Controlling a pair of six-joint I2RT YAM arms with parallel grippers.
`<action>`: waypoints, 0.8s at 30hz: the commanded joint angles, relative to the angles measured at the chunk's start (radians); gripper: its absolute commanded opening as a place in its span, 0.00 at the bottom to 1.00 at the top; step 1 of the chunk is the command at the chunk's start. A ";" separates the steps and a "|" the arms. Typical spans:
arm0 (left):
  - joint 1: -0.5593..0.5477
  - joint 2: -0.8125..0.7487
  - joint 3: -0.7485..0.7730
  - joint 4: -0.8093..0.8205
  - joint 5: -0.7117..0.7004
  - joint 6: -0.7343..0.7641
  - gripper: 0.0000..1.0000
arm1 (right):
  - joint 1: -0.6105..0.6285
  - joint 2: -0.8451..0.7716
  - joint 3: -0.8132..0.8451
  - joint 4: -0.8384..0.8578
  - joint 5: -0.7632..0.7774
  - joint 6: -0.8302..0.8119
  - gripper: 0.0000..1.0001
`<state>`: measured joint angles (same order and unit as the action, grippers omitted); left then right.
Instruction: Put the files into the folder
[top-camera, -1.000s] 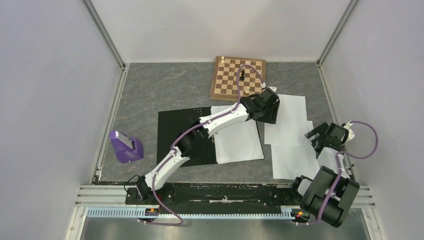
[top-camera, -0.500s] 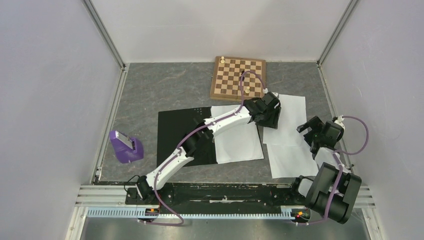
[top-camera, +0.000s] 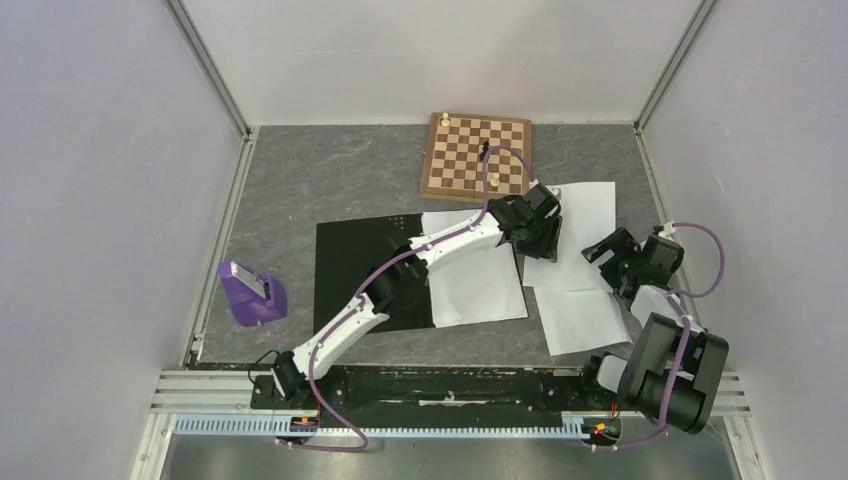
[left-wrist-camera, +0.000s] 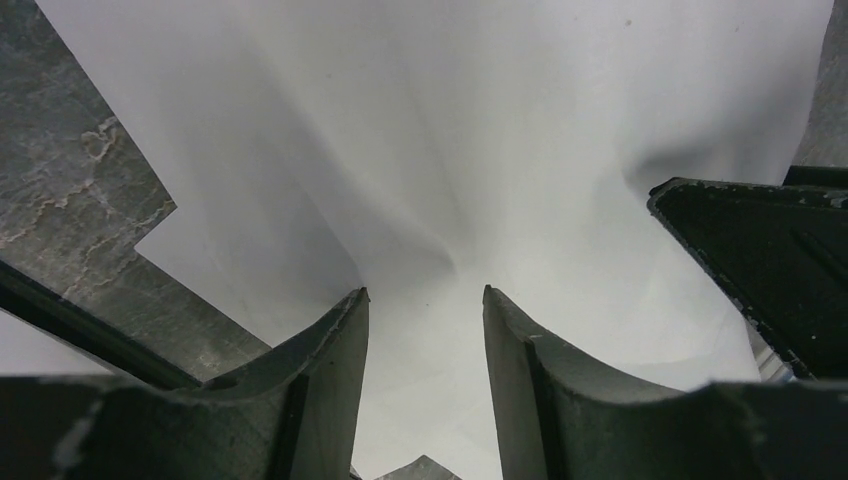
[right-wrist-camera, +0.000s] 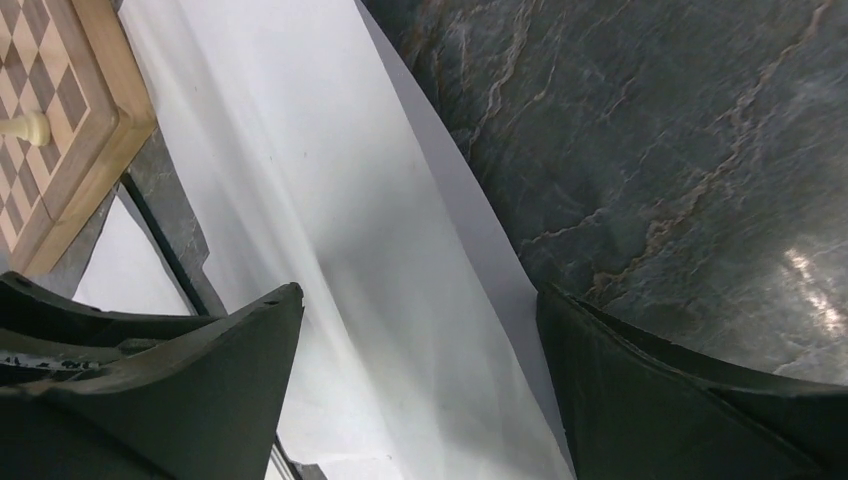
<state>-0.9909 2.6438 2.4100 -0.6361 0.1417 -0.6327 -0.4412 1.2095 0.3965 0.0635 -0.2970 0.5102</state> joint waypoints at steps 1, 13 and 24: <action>0.004 0.031 0.015 -0.019 0.051 -0.012 0.52 | 0.014 0.012 0.022 -0.107 -0.054 -0.019 0.86; 0.026 -0.036 0.015 0.013 0.139 0.012 0.51 | 0.059 -0.054 0.111 -0.226 0.053 -0.127 0.41; 0.098 -0.257 -0.067 0.027 0.169 -0.049 0.56 | 0.059 -0.110 0.212 -0.273 0.006 -0.088 0.11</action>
<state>-0.9379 2.5900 2.3936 -0.6361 0.2897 -0.6357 -0.3832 1.1286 0.5430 -0.2043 -0.2569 0.4103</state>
